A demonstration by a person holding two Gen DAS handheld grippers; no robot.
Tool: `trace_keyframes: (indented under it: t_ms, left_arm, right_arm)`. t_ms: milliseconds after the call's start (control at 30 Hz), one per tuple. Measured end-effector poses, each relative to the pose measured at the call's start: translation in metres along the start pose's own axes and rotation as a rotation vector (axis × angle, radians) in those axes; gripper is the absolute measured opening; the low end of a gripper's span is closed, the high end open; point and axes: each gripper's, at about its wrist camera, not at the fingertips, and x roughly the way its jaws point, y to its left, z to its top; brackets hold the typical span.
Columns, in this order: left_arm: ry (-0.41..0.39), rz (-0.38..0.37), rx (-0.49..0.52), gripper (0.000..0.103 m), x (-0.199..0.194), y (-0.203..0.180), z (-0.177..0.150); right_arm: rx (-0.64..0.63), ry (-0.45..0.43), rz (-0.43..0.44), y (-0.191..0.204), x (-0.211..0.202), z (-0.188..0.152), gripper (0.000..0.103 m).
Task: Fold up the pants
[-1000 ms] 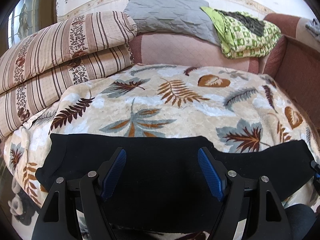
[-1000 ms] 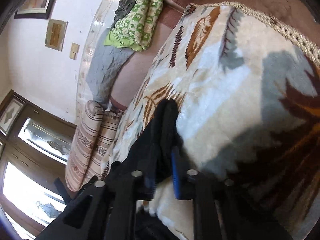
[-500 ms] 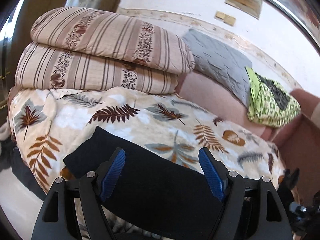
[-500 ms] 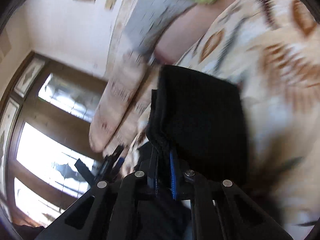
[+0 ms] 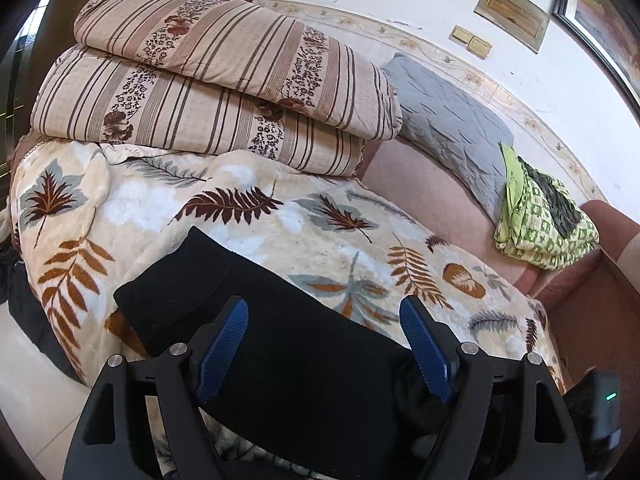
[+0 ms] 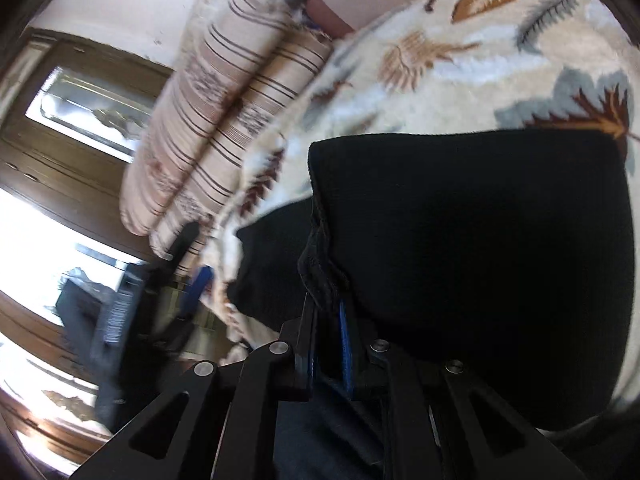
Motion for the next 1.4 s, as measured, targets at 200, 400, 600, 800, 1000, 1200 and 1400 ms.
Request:
trace_keyframes:
  t_ms: [200,400,600,800,1000,1200,1400]
  left_arm:
    - [0.004,0.002,0.033,0.080,0.001,-0.007,-0.002]
    - [0.061,-0.170,0.200,0.080,0.003,-0.043,-0.009]
    - [0.230,-0.466,0.394,0.075,0.010,-0.091,-0.044]
    - [0.567,-0.384,0.190,0.049,0.073,-0.062,-0.054]
    - [0.570,-0.412,0.136,0.051,0.073,-0.049,-0.051]
    - [0.476,-0.495,0.172,0.070,0.073,-0.070,-0.034]
    - [0.590,-0.354,0.126,0.059,0.127,-0.066,-0.045]
  right_arm:
    - [0.001,0.012,0.015,-0.005,0.005,-0.010,0.024]
    - [-0.150,0.000,-0.004,0.007,-0.069,0.000,0.034]
    - [-0.724,-0.106,-0.254,-0.008,-0.134,0.012,0.061]
    - [-0.921,-0.033,-0.194,-0.028,-0.102,0.025,0.047]
    - [-0.983,0.149,-0.214,-0.042,-0.053,0.021,0.052]
    - [-0.926,0.172,-0.214,-0.051,-0.032,0.023,0.059]
    - [-0.919,0.165,-0.234,-0.050,-0.032,0.021,0.059]
